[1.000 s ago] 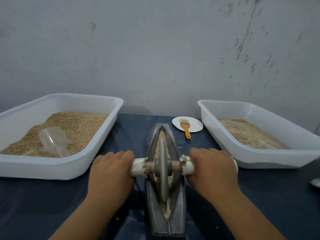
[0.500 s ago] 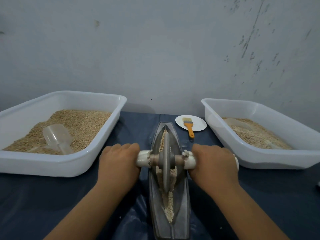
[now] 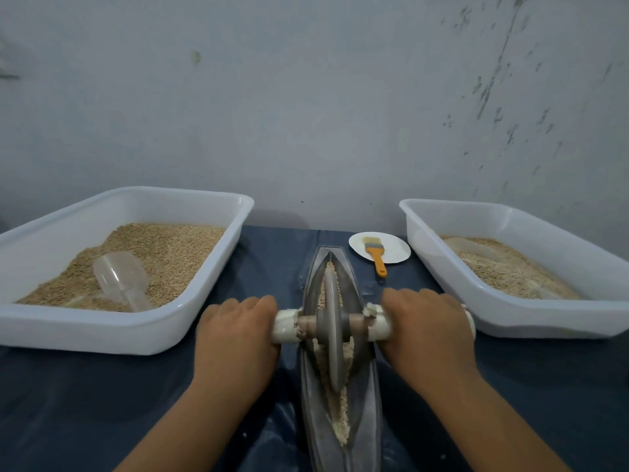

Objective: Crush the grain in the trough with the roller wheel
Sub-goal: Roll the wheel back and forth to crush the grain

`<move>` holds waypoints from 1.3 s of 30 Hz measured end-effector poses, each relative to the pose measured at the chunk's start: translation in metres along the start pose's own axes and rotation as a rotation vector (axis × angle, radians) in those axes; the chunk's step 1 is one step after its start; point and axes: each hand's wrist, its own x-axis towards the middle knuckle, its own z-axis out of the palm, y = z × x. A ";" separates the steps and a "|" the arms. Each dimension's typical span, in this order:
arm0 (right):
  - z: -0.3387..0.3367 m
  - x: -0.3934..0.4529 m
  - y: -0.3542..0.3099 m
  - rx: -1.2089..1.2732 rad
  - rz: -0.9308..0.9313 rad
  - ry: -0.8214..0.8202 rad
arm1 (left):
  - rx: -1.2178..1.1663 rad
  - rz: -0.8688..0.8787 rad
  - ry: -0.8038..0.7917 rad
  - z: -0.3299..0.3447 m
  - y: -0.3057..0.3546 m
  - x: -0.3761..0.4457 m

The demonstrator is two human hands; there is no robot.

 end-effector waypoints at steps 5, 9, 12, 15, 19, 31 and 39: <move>0.003 -0.014 0.003 0.059 -0.028 0.135 | -0.006 0.068 0.040 -0.002 -0.005 -0.013; 0.002 0.010 -0.001 0.001 0.022 -0.044 | 0.024 -0.016 -0.047 0.000 -0.002 0.010; -0.002 0.005 -0.002 0.030 0.024 -0.040 | 0.007 0.016 -0.045 -0.004 0.001 0.007; -0.002 -0.016 0.000 0.096 0.013 0.093 | -0.029 0.074 0.053 -0.007 -0.002 -0.014; 0.005 -0.019 0.003 0.088 0.000 0.129 | -0.003 0.100 0.109 -0.006 -0.003 -0.019; 0.008 -0.021 0.001 0.071 -0.009 0.212 | -0.029 0.095 0.122 -0.001 -0.005 -0.022; 0.009 -0.008 0.001 0.108 0.057 0.110 | 0.019 0.073 0.029 -0.009 0.003 0.008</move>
